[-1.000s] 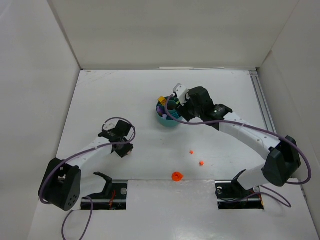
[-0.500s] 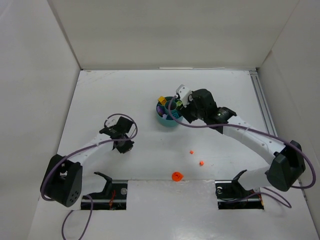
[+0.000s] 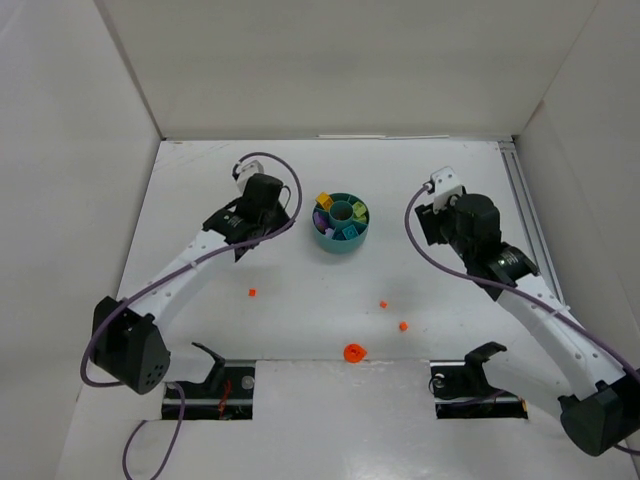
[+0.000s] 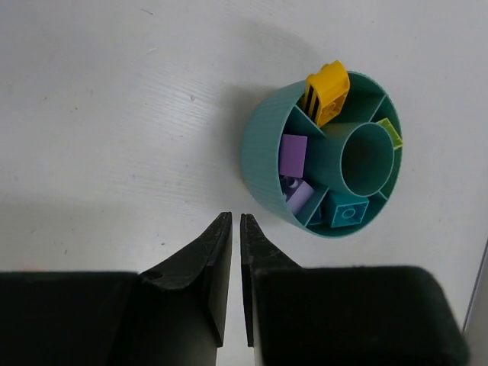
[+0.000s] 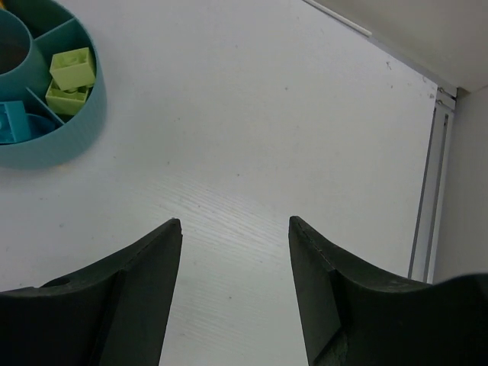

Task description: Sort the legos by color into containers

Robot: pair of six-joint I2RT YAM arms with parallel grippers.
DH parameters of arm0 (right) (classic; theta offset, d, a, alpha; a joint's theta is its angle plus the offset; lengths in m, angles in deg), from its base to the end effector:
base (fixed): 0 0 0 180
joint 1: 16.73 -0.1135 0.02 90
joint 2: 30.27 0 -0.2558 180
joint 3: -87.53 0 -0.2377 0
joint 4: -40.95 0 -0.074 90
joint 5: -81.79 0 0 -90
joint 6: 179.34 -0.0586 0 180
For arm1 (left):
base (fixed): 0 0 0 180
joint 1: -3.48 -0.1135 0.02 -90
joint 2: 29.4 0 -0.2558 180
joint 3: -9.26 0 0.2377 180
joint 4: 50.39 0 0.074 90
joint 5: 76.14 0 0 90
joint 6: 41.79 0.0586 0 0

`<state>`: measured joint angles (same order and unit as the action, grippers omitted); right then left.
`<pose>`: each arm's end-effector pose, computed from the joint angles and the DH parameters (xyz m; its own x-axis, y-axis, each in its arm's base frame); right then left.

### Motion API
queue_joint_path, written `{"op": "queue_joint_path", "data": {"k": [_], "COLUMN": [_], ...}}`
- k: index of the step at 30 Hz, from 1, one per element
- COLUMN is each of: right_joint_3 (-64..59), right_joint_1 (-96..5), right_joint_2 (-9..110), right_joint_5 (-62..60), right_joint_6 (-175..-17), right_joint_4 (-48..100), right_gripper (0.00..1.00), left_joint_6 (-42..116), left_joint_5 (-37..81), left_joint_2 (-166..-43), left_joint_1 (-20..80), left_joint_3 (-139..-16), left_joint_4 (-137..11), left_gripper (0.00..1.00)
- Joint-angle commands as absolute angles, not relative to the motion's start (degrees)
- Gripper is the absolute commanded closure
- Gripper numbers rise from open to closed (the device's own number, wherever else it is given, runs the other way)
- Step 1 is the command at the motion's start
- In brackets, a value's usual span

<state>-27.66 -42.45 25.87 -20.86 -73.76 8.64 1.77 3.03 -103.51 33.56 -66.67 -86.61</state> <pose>0.2152 0.0894 0.3091 -0.2828 -0.4271 -0.8588 -0.3308 0.8839 -0.3306 0.2617 -0.1389 0.2927 -0.5964 -0.4771 -0.6455 -0.1075 0.8444 -0.5248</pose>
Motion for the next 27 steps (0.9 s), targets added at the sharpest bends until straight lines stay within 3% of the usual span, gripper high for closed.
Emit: {"op": "queue_joint_path", "data": {"k": [1, 4, 7, 10, 20, 27], "right_joint_3": [-28.72, -29.33, -29.33, -30.91, -33.55, -34.17], "right_joint_1": [-40.82, -39.59, -39.06, -39.06, -37.92, -36.87], "right_joint_2": [24.75, 25.88, 27.47, 28.09, 31.17, 31.17], "right_joint_5": [-19.46, -18.15, -16.74, -14.99, -9.45, -8.83], "right_joint_6": [-74.75, -74.75, -74.75, -74.22, -73.69, -73.16], "right_joint_4": [10.08, 10.07, 9.55, 10.77, 13.33, 13.85], "right_gripper": [0.37, 0.37, 0.37, 0.37, 0.37, 0.35], "left_joint_6": [3.30, -0.38, -6.09, -10.94, -12.88, -11.56], "left_joint_5": [0.85, -0.65, -0.65, -1.70, -0.38, -0.38], "left_joint_2": [-107.18, -107.71, -105.26, -104.64, -105.86, -109.03], "left_joint_1": [34.15, 31.88, 31.25, 30.73, 27.74, 26.51], "left_joint_3": [-68.46, -66.62, -61.00, -56.60, -50.88, -49.83], "left_joint_4": [-90.41, -96.11, -99.71, -104.29, -103.77, -102.37], "left_gripper": [0.92, 0.92, 0.83, 0.81, 0.81, 0.75]}}
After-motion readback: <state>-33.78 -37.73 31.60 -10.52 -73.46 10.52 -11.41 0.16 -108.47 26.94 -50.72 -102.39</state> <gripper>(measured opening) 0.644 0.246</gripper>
